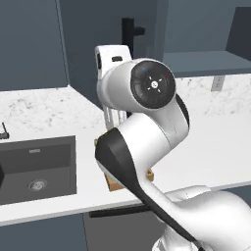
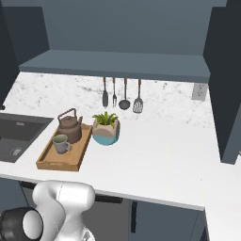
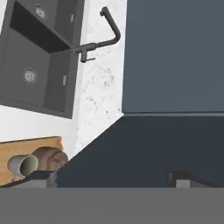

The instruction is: Pick the kettle from the counter and place it on the tray. Then pick the mug from the cabinet and place it on the tray. Then close the cabinet doors.

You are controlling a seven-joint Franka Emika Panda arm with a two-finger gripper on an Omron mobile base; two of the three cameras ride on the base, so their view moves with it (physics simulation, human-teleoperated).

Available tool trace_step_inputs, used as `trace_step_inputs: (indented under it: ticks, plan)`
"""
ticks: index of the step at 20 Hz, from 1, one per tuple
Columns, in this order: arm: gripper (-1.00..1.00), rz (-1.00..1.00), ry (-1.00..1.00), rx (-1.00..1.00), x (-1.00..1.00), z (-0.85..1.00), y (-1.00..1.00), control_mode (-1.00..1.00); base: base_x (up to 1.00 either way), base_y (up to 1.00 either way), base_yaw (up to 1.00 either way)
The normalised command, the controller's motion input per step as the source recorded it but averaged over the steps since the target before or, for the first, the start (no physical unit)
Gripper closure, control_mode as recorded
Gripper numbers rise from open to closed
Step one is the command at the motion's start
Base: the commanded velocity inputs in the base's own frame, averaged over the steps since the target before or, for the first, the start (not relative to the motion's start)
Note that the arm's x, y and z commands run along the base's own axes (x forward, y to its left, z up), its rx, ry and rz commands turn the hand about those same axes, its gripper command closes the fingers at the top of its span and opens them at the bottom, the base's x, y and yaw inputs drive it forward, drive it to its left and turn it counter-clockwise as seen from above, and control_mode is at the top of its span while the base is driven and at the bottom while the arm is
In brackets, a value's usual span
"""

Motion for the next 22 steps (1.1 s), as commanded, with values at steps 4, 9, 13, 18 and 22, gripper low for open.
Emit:
trace_step_inputs:
  ticks: [4, 9, 13, 18, 22]
  plan:
    - [-1.0, -0.27, 0.03, 0.0, 0.5, 0.0, -0.67, -1.0, 0.0, 0.0, 0.0]
    - [-1.0, -0.29, 0.0, 0.0, 0.54, -0.02, -0.63, -1.0, 0.0, 0.0, 0.0]
    - [-1.0, -0.28, 0.0, 0.0, 0.58, -0.05, -0.6, -1.0, 0.0, 0.0, 0.0]
    - [-1.0, -0.21, 0.0, 0.0, 0.66, -0.13, -0.61, -1.0, 0.0, 0.0, 0.0]
    - [-1.0, -0.11, -0.01, 0.0, 0.8, -0.22, -0.62, -1.0, 0.0, 0.0, 0.0]
